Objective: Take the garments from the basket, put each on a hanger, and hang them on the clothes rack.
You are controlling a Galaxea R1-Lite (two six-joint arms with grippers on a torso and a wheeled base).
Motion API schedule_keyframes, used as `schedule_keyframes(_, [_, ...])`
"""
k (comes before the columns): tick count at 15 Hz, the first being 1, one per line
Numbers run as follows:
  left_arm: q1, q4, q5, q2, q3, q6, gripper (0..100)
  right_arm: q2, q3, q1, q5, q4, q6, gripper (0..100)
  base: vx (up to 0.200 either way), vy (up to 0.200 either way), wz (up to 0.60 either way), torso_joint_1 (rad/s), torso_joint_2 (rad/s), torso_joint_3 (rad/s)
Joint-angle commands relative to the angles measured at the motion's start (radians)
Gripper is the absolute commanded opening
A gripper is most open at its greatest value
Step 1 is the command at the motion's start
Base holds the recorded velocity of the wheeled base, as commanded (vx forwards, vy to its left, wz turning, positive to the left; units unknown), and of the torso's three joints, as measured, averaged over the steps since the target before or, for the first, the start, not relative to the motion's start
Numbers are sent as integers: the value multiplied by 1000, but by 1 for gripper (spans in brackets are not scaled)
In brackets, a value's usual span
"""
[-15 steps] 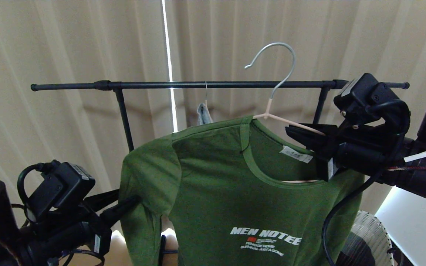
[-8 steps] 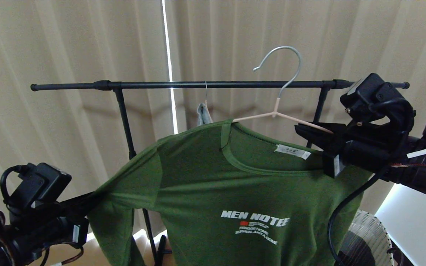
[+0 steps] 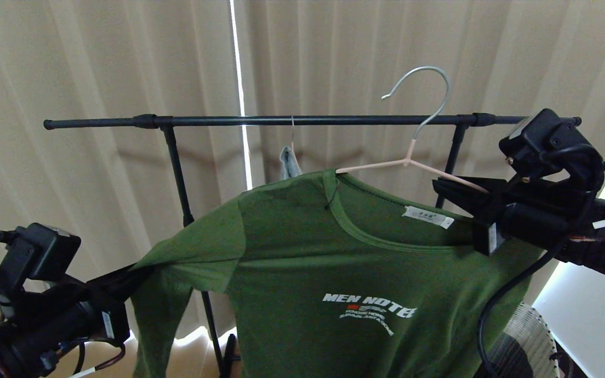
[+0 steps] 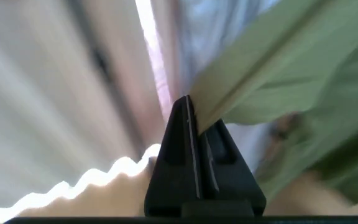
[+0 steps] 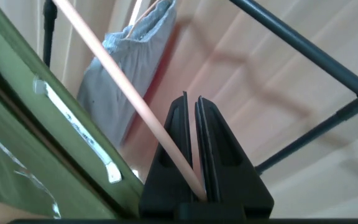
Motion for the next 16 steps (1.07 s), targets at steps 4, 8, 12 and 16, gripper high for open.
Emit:
schedule_keyframes(4, [-31,-21,-2,-35,-4,-26,100,-1,9,-3,1,-1,0,0,0,0,0,0,0,0])
schedule_keyframes(8, [-92,-21,-100,-106,-10,-27,100,12,9,-12,1,-2,1,0,0,0,0,0,0,0])
schedule_keyframes(12, [-92,-21,-131,-104,-38,-83,100,10,26,-44,-21,-1,1,0,0,0,0,0,0,0])
schedule_keyframes(16, [-94,-19,-131,-104,-25,-92,100,6,51,-76,-56,5,0,0,0,0,0,0,0,0])
